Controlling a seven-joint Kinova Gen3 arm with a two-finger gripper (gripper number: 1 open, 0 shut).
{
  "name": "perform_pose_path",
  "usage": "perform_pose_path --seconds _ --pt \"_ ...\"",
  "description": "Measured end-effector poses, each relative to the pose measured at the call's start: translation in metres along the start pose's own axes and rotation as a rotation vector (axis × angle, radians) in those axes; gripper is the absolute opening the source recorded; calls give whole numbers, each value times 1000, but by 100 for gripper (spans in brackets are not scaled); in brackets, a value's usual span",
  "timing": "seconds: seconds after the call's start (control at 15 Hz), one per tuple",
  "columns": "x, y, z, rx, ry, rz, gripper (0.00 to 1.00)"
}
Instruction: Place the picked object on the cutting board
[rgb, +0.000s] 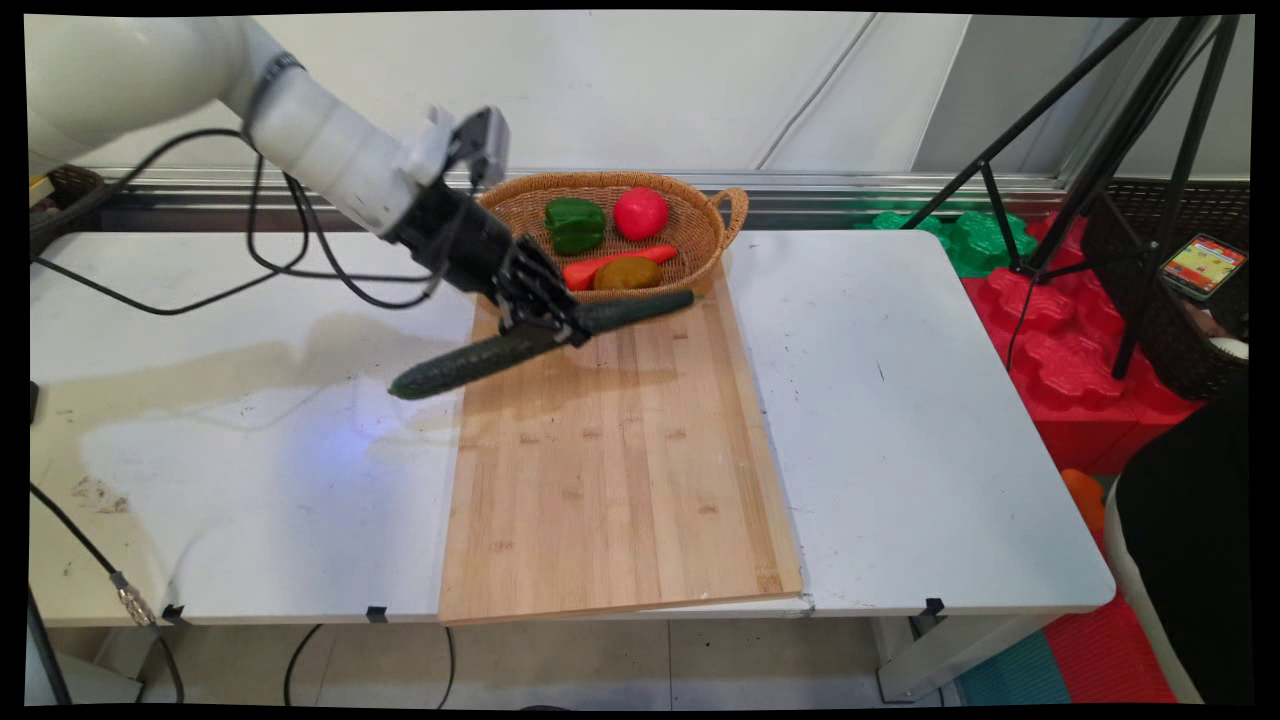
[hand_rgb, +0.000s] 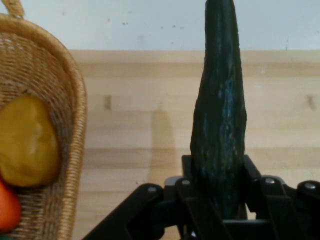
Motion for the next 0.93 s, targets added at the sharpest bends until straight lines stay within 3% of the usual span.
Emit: perform_pose_path --seconds 0.93 --pt "0 9 88 -7 -122 29 0"
